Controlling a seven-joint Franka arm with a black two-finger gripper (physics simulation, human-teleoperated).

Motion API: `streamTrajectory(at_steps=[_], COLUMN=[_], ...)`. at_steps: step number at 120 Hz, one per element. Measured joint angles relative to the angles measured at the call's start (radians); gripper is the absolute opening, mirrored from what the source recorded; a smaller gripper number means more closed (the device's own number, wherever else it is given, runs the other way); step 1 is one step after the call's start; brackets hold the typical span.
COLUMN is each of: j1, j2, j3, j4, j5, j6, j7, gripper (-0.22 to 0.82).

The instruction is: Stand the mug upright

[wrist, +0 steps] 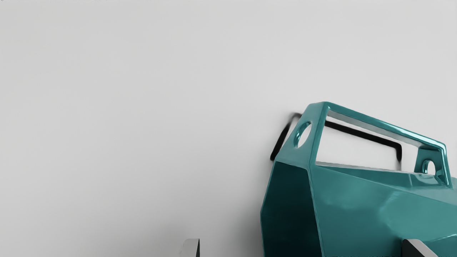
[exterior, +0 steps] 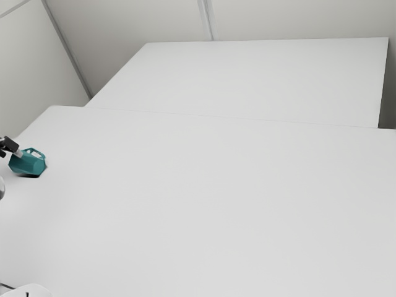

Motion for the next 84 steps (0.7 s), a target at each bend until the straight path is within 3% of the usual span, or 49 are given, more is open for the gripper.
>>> streamTrajectory(at_steps=[84], j1=[0.056], j2=[0.023], j3=[0.001], j4=[0.000], j5=[-0.299], j6=[-0.102], j7=[0.077], gripper=[0.60])
